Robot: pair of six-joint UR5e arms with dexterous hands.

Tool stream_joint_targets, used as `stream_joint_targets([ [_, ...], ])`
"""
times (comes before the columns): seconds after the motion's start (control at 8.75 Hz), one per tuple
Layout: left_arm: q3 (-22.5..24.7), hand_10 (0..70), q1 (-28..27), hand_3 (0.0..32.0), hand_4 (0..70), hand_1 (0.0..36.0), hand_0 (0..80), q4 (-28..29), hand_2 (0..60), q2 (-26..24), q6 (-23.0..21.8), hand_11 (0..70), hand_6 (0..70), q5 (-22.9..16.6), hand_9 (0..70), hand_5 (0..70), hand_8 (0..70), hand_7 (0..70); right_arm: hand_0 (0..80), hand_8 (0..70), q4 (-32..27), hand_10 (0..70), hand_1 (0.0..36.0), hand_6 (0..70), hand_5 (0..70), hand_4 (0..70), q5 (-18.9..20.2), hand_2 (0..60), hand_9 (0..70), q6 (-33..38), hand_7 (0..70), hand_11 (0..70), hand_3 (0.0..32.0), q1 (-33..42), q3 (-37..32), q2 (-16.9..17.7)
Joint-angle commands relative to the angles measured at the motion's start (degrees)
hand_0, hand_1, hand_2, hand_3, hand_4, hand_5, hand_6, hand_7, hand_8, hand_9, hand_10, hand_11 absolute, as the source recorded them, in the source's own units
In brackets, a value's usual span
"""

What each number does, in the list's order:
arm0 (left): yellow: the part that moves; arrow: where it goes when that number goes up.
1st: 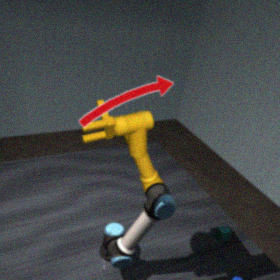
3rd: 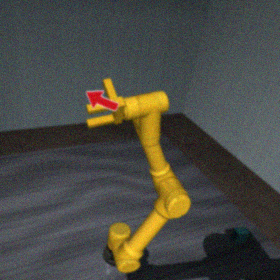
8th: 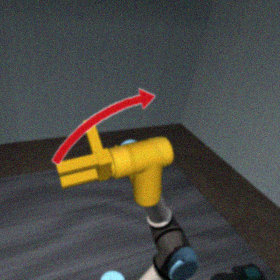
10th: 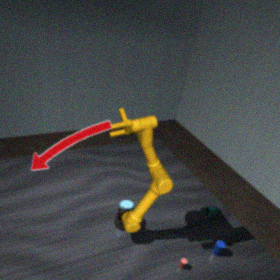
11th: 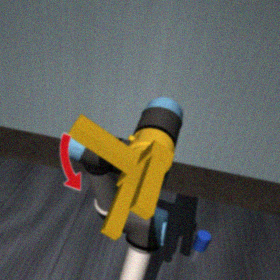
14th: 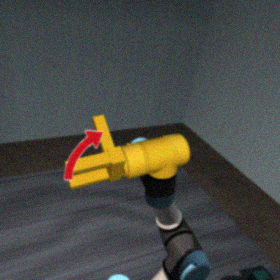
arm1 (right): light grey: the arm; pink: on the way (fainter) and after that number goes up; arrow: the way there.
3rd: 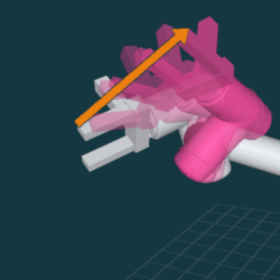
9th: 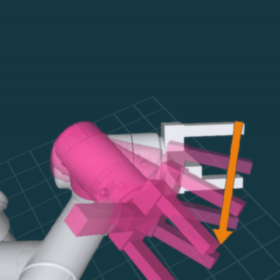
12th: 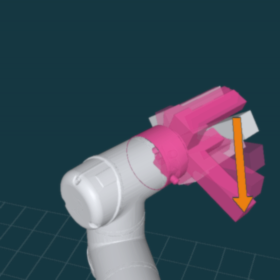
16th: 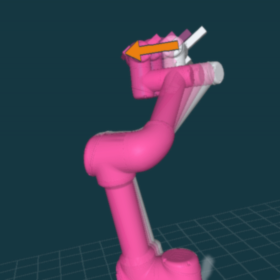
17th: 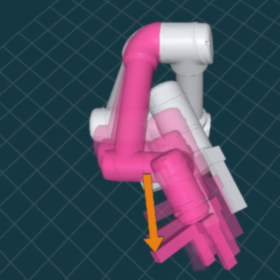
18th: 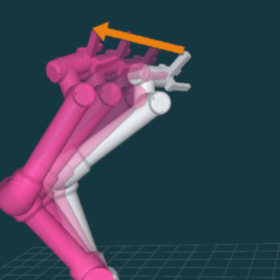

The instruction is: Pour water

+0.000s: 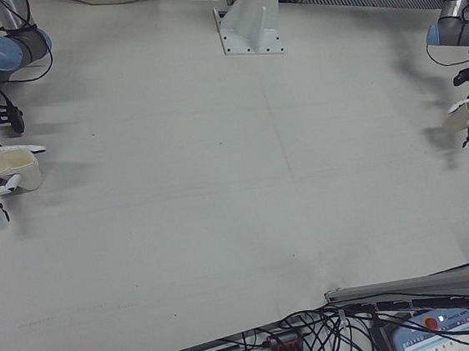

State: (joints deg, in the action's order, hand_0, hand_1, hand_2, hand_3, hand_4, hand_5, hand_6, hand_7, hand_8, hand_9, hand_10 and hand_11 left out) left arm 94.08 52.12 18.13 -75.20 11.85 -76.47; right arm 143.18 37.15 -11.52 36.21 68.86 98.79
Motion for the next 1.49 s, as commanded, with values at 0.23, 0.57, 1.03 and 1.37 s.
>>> stream_joint_targets([
  [0.23,1.2,9.0,0.1,0.0,64.2,36.0,80.0,-1.2,44.3,-0.9,-0.8,16.9,16.0,-4.9,2.4,61.2,6.7,13.4,51.8,3.3,1.1,5.7,15.4,3.4,70.0,31.2,-0.3,7.1,0.8,5.4,6.8,9.3,0.0,1.0,0.8,-0.4],
  [0.57,2.0,8.3,2.5,0.0,65.7,36.0,80.0,-8.9,43.4,-13.5,-1.0,16.2,16.9,-17.2,2.3,64.7,7.0,14.9,58.0,2.7,5.6,3.3,21.4,6.7,70.0,29.1,0.4,9.4,0.8,5.8,11.2,6.4,0.0,5.4,5.8,-0.4],
  [1.03,1.9,8.9,2.6,0.0,67.3,36.0,80.0,-13.5,45.0,-21.4,-0.6,16.7,18.3,-21.4,2.8,64.8,7.8,15.9,59.1,1.4,22.0,1.8,22.3,6.7,70.0,30.1,8.0,9.0,0.6,5.0,10.3,4.4,0.0,13.4,18.8,-0.7],
  [1.37,2.3,9.2,2.3,0.0,69.9,36.0,80.0,-19.5,44.5,-32.2,0.8,17.2,19.6,-27.1,3.4,66.7,8.6,17.7,60.4,1.4,29.1,2.3,23.6,7.4,70.0,29.5,9.3,10.0,0.7,3.4,10.7,5.3,0.0,15.4,24.4,-5.5],
])
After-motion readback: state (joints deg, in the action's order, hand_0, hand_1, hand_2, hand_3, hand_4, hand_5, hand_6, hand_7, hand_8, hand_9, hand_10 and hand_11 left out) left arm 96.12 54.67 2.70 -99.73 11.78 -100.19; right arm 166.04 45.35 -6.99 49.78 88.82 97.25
